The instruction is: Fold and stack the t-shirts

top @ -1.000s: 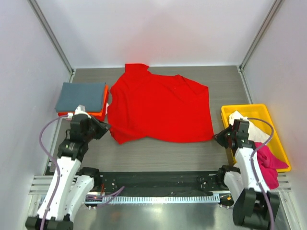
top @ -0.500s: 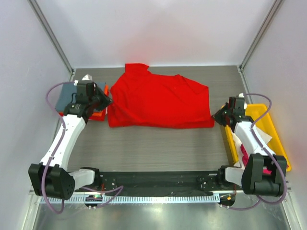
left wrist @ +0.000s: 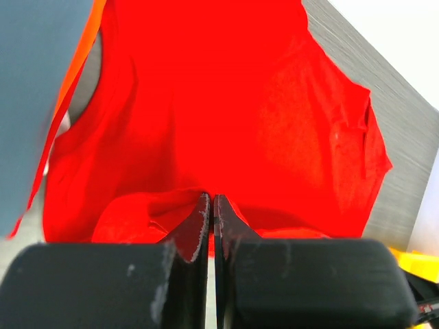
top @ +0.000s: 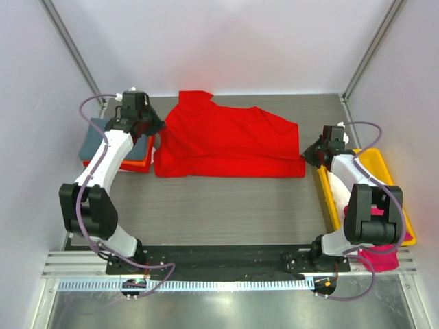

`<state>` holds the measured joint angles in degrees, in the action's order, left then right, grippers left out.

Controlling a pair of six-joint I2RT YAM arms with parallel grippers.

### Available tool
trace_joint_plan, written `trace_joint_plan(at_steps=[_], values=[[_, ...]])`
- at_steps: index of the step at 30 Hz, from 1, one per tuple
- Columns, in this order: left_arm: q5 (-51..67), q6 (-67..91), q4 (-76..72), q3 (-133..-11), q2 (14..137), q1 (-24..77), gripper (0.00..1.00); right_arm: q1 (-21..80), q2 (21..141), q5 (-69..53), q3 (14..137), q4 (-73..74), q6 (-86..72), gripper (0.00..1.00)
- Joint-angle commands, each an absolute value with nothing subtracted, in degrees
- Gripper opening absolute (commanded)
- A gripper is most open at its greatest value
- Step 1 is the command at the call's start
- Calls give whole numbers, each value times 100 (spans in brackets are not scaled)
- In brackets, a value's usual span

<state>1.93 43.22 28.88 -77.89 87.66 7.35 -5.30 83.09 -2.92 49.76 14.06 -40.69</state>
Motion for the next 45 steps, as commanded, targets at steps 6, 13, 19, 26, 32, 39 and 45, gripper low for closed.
trace_joint_plan(at_steps=[6,13,19,26,32,39,45], values=[[115,4237,2689,-8815,9614,694,0,-475,8780,-158,5458,984,-4148,1],[105,4254,2821,-9394,10063,712,0,-431,9105,-176,5704,923,-4175,1],[53,4193,3006,-9650,10318,738,0,-334,9316,-158,5880,896,-4210,1],[-140,4087,3330,-10072,10731,826,0,-316,9588,-123,6064,879,-4210,1],[-316,4078,3507,-10257,10881,844,0,-299,9800,-106,6196,879,-4210,1],[-299,4166,3375,-10195,10854,853,0,-246,9993,-70,6354,870,-4272,1],[-387,4131,3401,-10292,10960,853,0,-229,10098,-26,6407,861,-4227,1]])
